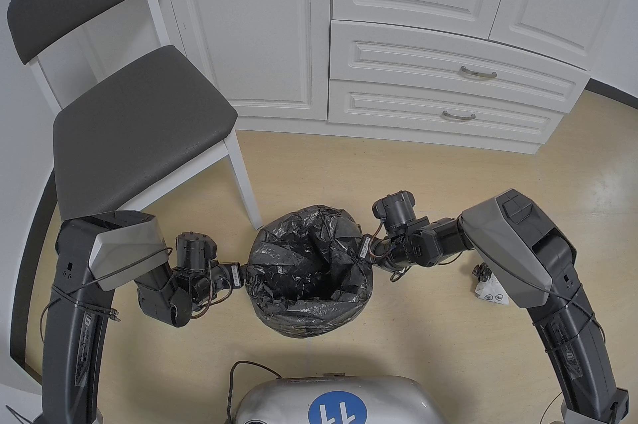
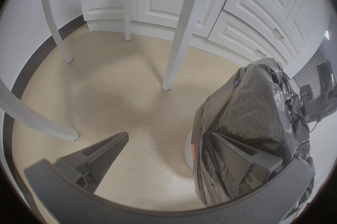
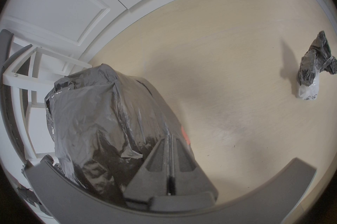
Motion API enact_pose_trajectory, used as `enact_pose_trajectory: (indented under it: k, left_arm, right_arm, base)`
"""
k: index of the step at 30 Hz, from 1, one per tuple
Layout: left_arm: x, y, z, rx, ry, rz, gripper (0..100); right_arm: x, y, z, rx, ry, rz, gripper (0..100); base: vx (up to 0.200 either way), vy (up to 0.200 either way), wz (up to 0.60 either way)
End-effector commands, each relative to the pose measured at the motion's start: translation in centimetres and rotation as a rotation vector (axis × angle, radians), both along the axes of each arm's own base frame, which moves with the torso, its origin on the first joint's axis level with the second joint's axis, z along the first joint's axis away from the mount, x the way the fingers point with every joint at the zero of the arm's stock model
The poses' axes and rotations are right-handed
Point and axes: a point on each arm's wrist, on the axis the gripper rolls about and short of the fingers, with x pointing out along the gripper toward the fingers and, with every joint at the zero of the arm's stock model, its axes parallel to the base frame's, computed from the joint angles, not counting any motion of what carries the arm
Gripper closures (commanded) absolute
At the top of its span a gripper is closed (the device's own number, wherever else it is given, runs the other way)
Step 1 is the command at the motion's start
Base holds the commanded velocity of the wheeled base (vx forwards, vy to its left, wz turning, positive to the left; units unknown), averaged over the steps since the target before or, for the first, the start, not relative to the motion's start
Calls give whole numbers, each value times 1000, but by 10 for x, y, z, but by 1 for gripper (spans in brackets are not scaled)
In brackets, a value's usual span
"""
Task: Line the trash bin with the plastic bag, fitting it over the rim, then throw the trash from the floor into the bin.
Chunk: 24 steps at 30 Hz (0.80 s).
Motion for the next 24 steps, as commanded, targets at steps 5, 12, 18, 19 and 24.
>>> enact_pose_trajectory:
  k: [5,12,18,19,24]
  left_arm:
    - [-1,0,0,0,-1,1,0]
    - [-1,-8,1,-2,-10,-18,0]
    - [7,-5,10,-8,-43,3,0]
    - [8,-2,12,-8,-48,10,0]
    - [0,1,29,-6,-59,16,0]
  right_arm:
    - [-6,2,28,8,-34,7,100]
    - [-28,-1,89,25,-94,26,100]
    - [-63,-20,123,-65,-127,13,100]
    - [-69,-25,127,-77,-140,7,100]
    - [-102,-44,137,-119,-233,36,100]
  base:
    - [0,0,0]
    - [0,0,0]
    - [0,0,0]
    - [0,0,0]
    - [0,0,0]
